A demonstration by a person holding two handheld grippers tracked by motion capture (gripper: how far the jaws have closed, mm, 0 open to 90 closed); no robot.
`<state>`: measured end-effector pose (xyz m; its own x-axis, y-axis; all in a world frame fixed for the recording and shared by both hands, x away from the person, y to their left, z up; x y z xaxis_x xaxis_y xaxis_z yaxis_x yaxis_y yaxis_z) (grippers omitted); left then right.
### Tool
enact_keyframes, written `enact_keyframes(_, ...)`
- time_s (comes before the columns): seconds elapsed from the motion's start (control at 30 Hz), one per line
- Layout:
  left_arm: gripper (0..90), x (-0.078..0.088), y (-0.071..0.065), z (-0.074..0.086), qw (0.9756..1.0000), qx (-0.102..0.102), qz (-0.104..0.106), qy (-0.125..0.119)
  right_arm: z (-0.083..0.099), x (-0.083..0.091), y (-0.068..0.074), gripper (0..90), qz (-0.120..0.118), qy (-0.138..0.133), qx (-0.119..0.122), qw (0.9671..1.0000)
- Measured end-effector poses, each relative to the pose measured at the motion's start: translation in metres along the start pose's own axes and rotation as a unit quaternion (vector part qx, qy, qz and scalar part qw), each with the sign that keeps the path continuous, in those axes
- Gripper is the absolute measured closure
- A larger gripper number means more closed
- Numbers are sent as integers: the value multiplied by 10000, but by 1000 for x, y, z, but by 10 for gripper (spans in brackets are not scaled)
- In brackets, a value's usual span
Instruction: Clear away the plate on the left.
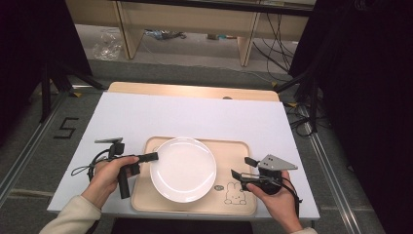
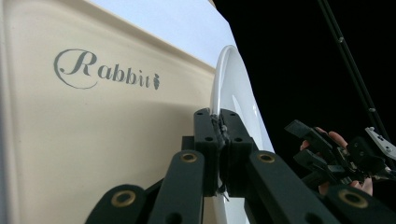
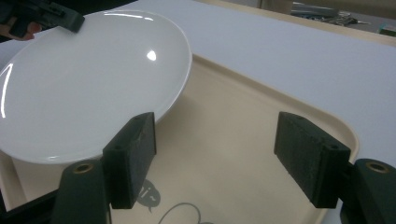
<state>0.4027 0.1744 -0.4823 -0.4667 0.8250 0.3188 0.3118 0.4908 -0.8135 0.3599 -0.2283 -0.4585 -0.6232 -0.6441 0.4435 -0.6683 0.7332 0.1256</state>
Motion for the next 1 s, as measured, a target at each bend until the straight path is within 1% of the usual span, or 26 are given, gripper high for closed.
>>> enact_keyframes(0.1,864,-1,-1,0,10000,3,-26,20,0,0,0,304,4,5,-5,10000)
enact_keyframes(0.17,863,-2,-1,1,10000,10,-35,43,0,2,-1,304,100,118,34,9999)
enact_keyframes(0.2,864,-2,-1,1,10000,3,-25,33,0,0,0,304,-14,5,-9,10000)
enact_keyframes(0.23,863,-3,-1,1,10000,-20,7,33,0,0,0,304,-12,5,-6,10000)
enact_keyframes(0.3,864,-3,-1,1,10000,-39,-34,63,0,0,0,304,-12,4,-5,10000)
enact_keyframes(0.33,864,-3,-2,1,10000,-29,-32,17,0,0,0,304,-15,4,-6,10000)
enact_keyframes(0.43,864,-4,-1,1,10000,-23,-30,26,0,0,0,304,-15,3,-9,10000)
enact_keyframes(0.5,863,-5,0,1,10000,-36,-42,73,0,0,0,304,-13,7,-7,10000)
enact_keyframes(0.53,863,-5,-1,2,9999,-34,-69,87,0,3,-1,304,80,119,36,9999)
enact_keyframes(0.67,862,-8,0,3,9999,-19,-99,83,0,2,-1,304,91,115,40,9999)
enact_keyframes(0.7,862,-9,0,3,9999,-21,-104,119,0,2,-1,304,79,114,36,9999)
enact_keyframes(0.73,862,-10,0,3,9999,-18,-87,108,0,2,-1,304,80,114,32,9999)
enact_keyframes(0.77,862,-11,0,4,9999,-14,-113,82,0,2,-1,304,88,115,37,9999)
enact_keyframes(0.83,862,-12,0,4,9998,-37,-112,148,0,2,-1,304,83,119,37,9999)
enact_keyframes(0.87,861,-13,0,5,9998,-28,-98,140,0,2,-1,304,72,123,37,9999)
enact_keyframes(0.9,861,-14,-1,5,9998,-27,-152,130,0,2,-1,304,83,121,44,9999)
enact_keyframes(0.93,862,-14,0,5,9997,-58,-118,205,0,2,-1,304,84,116,36,9999)
enact_keyframes(1.0,860,-17,0,6,9997,-52,-168,163,0,2,-1,304,85,111,30,9999)
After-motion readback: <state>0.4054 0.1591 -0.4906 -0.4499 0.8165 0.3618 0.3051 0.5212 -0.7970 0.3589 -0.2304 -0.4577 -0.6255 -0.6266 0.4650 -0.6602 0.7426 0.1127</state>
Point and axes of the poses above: each handheld gripper's, and its own axes: x roughly backward along the jaws, z roughly out of its underside, y roughly to its left, the point moved 3 cm from there along -x, roughly forward along the jaws, and after that the axes turned 4 degrees about -x, right-handed, at the moved point
